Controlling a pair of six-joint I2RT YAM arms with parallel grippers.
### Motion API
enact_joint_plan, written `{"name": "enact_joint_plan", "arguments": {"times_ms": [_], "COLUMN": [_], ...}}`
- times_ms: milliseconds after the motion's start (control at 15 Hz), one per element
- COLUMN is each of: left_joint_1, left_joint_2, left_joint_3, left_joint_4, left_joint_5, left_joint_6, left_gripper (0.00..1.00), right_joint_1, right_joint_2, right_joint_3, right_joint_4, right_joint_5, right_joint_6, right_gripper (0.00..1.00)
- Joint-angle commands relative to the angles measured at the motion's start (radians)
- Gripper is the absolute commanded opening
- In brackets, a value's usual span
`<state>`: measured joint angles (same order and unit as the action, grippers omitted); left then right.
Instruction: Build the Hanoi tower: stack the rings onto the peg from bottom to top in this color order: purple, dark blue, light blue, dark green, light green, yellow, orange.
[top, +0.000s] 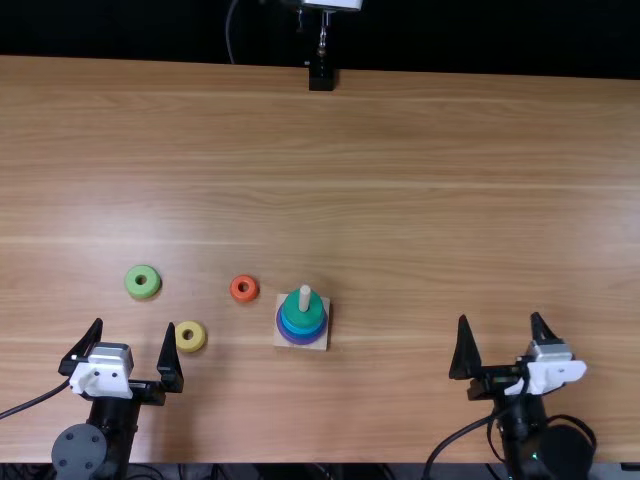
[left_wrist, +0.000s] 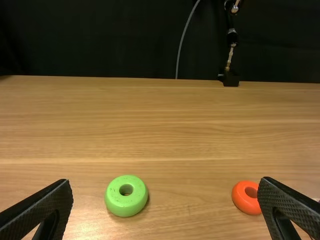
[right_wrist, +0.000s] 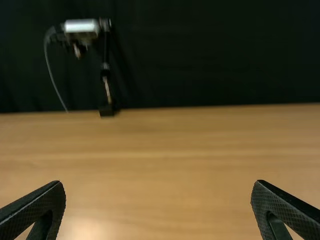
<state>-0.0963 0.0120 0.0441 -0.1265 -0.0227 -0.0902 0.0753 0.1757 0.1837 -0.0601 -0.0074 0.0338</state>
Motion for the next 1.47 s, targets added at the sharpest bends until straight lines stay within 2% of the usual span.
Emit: {"name": "enact_joint_plan", "arguments": {"times_ms": [0,333,1400], "left_joint_1": [0.009,0.009,0.009], "left_joint_2": [-0.012,-0.012,-0.012], "left_joint_3": [-0.044,-0.044,-0.044], "left_joint_4": [-0.010,-0.010,-0.010], "left_joint_5": [0.001,0.001,-0.001], "left_joint_6": [0.007,0.007,0.006], "left_gripper": [1.00,1.00,1.00], "right_joint_1": [-0.017,-0.080,-0.074], "right_joint_2": [-0.039,-0.137,-0.176], "right_joint_3": [-0.064,-0.170,-0.170], "right_joint_4": [0.007,-0.002,-0.018], "right_joint_5": [-0.005,-0.007,-0.007], "right_joint_6": [-0.008,-0.015,-0.017], "right_gripper": [1.00,1.00,1.00]}}
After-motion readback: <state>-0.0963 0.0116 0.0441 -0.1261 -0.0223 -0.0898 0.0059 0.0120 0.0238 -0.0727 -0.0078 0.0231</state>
